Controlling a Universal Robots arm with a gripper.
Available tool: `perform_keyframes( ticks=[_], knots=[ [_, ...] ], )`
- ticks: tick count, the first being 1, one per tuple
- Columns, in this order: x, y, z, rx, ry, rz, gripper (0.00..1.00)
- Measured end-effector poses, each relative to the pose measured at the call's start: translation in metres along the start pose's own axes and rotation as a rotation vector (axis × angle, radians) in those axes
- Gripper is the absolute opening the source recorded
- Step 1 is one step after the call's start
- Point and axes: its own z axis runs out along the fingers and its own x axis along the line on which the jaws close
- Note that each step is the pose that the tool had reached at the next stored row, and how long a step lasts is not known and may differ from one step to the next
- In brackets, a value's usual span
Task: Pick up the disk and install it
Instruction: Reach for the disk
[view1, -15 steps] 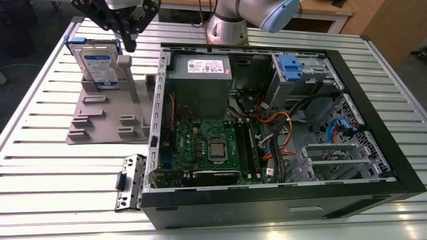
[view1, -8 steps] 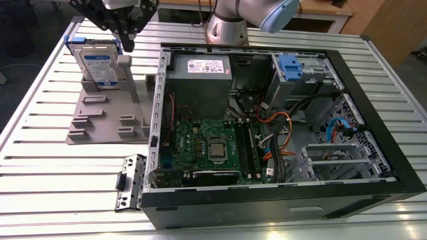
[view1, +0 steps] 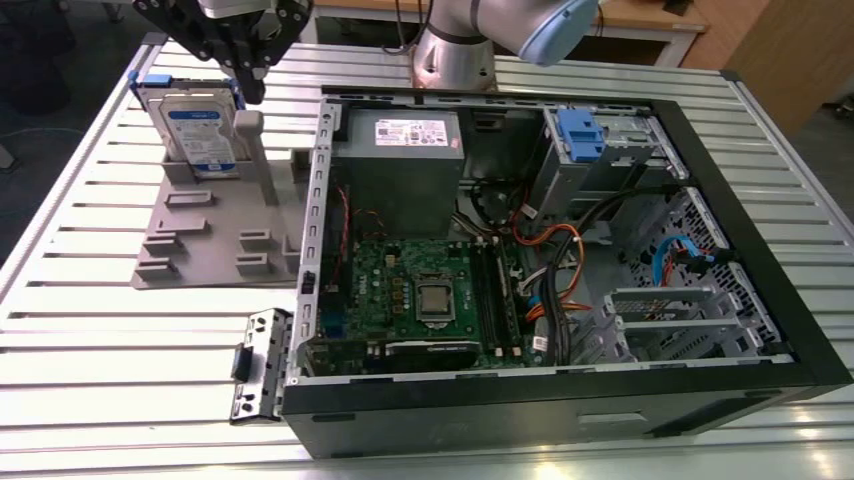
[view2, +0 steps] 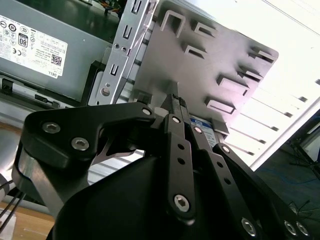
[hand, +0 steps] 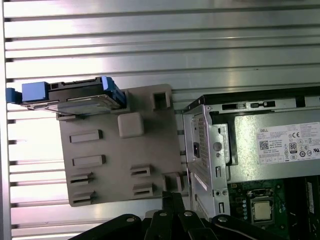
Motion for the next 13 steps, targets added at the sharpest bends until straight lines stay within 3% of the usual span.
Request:
perform_keyframes(
  ticks=[13],
  knots=[
    [0.0094,-0.0007,0.0001,0.0,0.0,0.0,0.1]
  ],
)
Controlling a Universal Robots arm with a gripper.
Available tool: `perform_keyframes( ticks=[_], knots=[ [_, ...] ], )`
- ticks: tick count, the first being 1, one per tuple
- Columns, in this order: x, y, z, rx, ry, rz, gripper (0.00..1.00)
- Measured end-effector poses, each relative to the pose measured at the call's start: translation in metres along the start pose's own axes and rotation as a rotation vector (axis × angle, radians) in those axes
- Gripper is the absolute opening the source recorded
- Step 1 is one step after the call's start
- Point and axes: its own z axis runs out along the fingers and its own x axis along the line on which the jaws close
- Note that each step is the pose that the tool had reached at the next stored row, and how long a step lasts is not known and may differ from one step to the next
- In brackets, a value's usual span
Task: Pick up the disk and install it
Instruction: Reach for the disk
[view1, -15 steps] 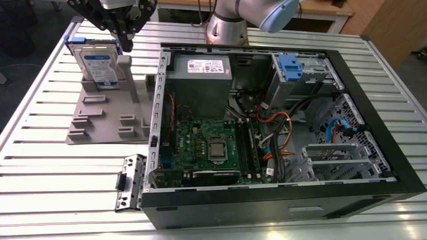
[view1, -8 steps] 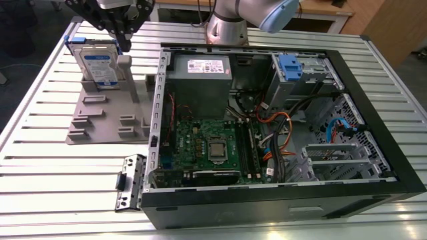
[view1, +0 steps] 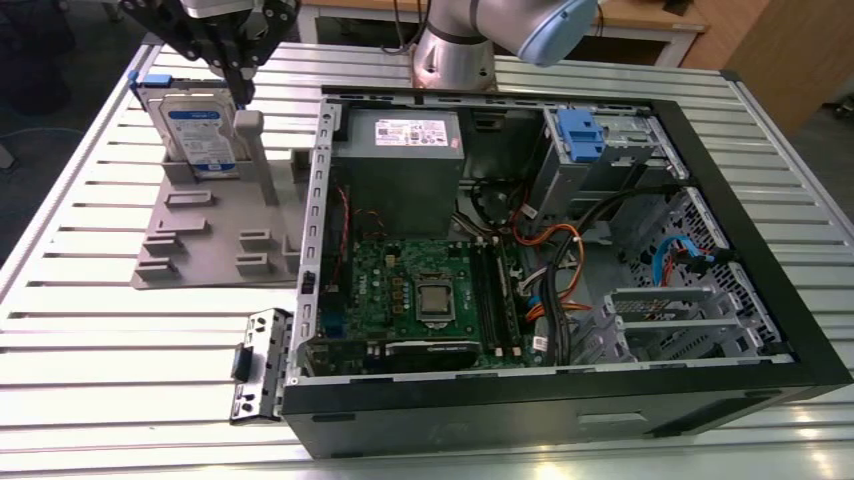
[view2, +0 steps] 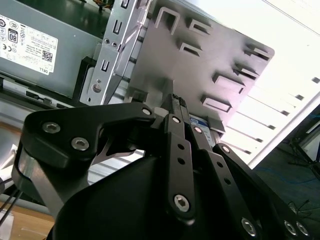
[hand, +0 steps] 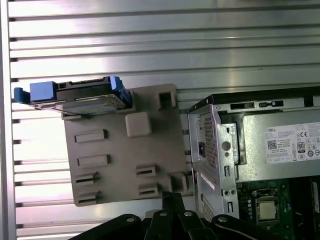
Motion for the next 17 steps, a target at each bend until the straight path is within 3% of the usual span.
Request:
perform_keyframes(
  ticks=[17],
  knots=[
    [0.0066,-0.0005,0.0002,0.0,0.0,0.0,0.1]
  ],
)
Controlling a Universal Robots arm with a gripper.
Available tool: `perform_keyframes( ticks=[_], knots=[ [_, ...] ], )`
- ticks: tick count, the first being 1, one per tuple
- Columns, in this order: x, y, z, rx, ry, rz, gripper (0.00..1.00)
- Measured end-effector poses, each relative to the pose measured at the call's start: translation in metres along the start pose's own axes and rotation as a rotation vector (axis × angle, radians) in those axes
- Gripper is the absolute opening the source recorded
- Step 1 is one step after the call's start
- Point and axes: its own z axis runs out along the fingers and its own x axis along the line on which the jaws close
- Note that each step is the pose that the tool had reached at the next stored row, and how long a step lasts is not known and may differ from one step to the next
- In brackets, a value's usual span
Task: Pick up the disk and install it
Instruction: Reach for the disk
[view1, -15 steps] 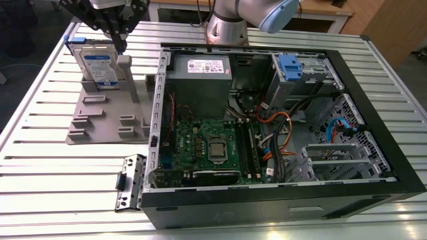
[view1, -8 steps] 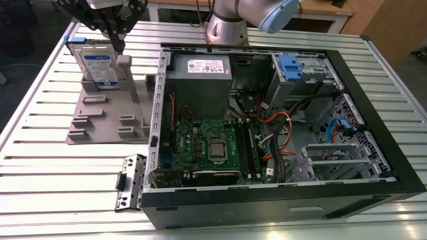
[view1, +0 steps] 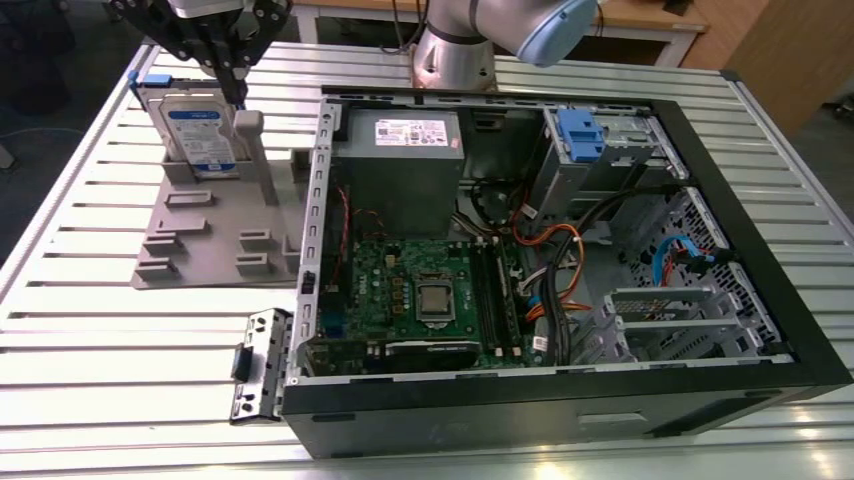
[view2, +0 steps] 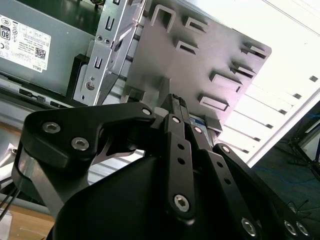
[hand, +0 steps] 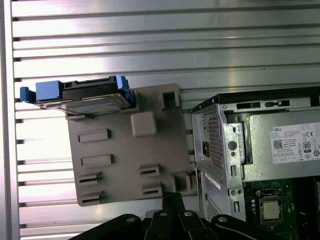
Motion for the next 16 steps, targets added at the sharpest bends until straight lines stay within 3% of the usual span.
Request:
perform_keyframes(
  ticks=[16],
  knots=[
    [0.0058,-0.0004,0.0,0.0,0.0,0.0,0.1]
  ],
)
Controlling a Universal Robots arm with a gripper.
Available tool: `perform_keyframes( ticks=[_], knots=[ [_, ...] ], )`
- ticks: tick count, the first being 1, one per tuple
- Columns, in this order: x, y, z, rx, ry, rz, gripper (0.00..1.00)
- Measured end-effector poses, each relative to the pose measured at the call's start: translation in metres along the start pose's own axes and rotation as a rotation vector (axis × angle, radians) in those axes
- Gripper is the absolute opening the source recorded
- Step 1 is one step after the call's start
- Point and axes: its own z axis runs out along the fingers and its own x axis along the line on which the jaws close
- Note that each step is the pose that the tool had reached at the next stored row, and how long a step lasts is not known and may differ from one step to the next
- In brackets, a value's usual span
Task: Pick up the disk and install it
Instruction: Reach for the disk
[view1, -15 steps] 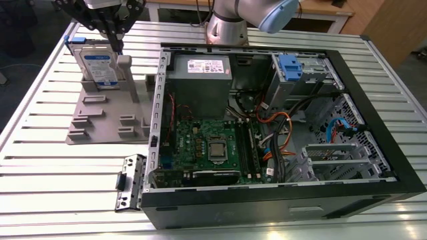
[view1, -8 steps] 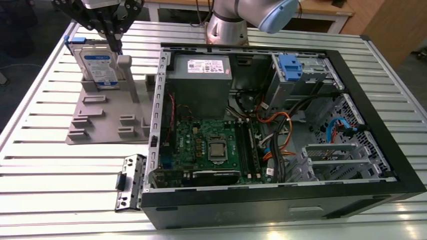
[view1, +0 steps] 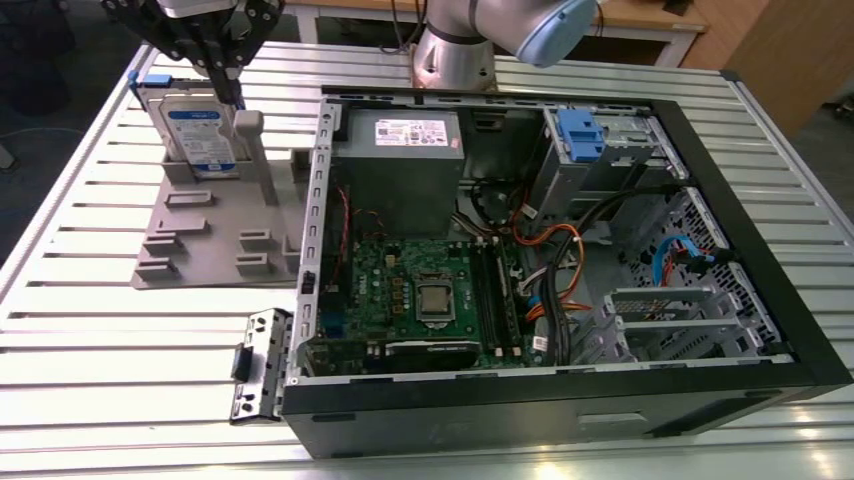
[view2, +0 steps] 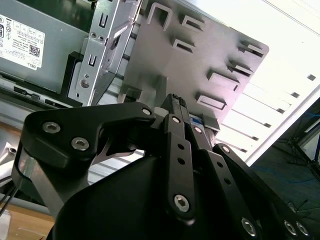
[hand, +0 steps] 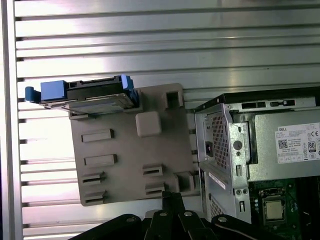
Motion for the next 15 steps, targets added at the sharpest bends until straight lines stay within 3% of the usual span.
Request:
perform_keyframes(
  ticks=[15],
  knots=[
    [0.0065,-0.0005,0.0,0.0,0.0,0.0,0.1]
  ],
)
